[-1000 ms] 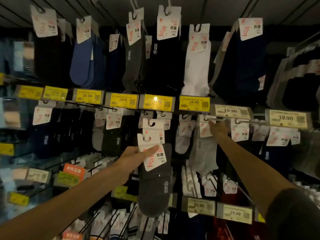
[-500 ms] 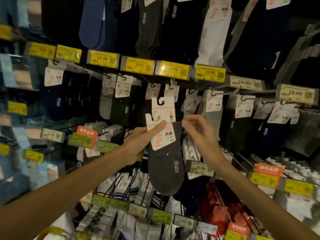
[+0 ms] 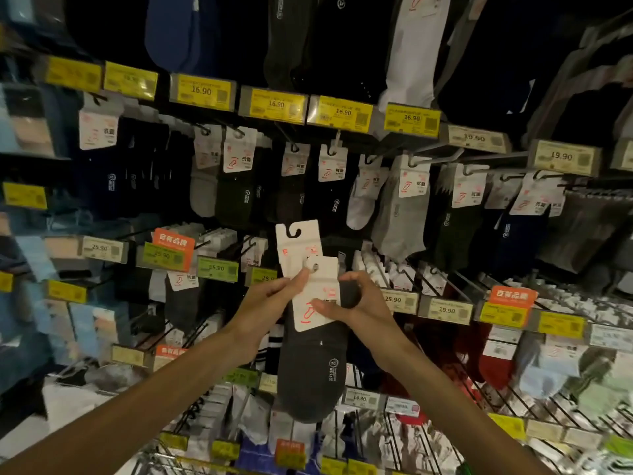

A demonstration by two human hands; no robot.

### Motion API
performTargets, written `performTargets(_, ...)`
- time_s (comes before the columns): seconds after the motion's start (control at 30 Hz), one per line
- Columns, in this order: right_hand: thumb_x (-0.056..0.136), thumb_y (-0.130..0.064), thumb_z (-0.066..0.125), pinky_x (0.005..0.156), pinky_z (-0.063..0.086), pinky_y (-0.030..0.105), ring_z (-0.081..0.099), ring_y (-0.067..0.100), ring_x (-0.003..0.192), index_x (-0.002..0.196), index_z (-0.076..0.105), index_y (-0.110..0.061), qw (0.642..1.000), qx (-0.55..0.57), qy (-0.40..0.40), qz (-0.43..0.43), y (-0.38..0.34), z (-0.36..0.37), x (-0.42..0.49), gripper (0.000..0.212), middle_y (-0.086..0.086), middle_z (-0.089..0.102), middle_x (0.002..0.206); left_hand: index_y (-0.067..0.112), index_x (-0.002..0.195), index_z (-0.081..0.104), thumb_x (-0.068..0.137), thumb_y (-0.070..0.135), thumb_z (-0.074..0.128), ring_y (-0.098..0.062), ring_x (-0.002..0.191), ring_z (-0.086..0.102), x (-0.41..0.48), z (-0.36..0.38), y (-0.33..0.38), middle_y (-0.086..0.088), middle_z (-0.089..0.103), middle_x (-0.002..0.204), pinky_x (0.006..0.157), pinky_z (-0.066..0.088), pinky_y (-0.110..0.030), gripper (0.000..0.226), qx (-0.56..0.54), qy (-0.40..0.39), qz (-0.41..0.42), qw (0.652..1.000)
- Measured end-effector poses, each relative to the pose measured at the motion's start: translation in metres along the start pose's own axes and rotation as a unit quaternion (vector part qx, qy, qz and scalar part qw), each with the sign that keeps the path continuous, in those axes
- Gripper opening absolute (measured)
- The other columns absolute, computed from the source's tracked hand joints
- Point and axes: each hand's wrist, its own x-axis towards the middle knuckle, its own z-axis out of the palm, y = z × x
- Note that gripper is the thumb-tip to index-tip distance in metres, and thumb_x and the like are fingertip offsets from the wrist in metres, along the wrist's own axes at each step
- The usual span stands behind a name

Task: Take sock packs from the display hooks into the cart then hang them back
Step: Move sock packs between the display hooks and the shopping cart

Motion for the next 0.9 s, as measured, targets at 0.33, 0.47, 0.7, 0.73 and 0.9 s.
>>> performTargets(0.33,0.068,-0.003,0.084,0.074,0.058,0.036,0.072,0.024,0.092,0.113,0.061,-0.012,0.988,0.129,0.066,0.062,0.013,-0.001,0.0,0.052,0.009,0.074,0.104,0.03,0.099,0.075,0.091,0.013,0.067,-0.016,0.122,0.056,0.006,-0.038,-0.008,0.009,0.064,0.127,0.109,0.043,-0.044,0.02,0.008,0.022,0.002,1.0)
performTargets(0.47,0.07,-0.002,0.082,0.075,0.06,0.034,0.072,0.025,0.092,0.113,0.063,-0.006,0.985,0.142,0.072,0.065,0.01,0.002,-0.002,0.047,0.012,0.074,0.104,0.041,0.119,0.058,0.089,-0.003,0.064,-0.02,0.123,0.054,0.006,-0.045,-0.011,0.006,0.058,0.132,0.108,0.043,-0.049,0.053,-0.017,0.029,0.018,0.999)
performTargets(0.7,0.072,-0.004,0.081,0.079,0.059,0.036,0.072,0.025,0.093,0.113,0.064,-0.002,0.977,0.169,0.089,0.097,0.008,-0.002,0.001,0.044,0.013,0.074,0.103,0.03,0.139,0.039,0.088,0.005,0.069,-0.023,0.104,0.067,0.017,-0.062,-0.014,-0.005,0.069,0.117,0.078,0.054,-0.041,0.064,-0.075,0.034,-0.053,0.995)
performTargets(0.73,0.072,-0.005,0.082,0.079,0.059,0.037,0.072,0.025,0.094,0.115,0.063,-0.001,0.976,0.171,0.093,0.101,0.008,-0.002,0.002,0.047,0.012,0.074,0.102,0.021,0.138,0.045,0.089,0.009,0.068,-0.025,0.103,0.069,0.019,-0.064,-0.014,-0.007,0.071,0.117,0.078,0.055,-0.041,0.055,-0.072,0.015,-0.067,0.995)
performTargets(0.9,0.073,-0.007,0.081,0.073,0.058,0.033,0.072,0.024,0.094,0.118,0.062,-0.001,0.973,0.182,0.09,0.108,0.016,-0.008,0.009,0.049,0.011,0.074,0.102,0.013,0.132,0.059,0.096,0.015,0.058,-0.029,0.107,0.068,0.023,-0.073,-0.015,-0.011,0.071,0.119,0.082,0.06,-0.044,0.036,-0.123,-0.038,-0.131,0.983)
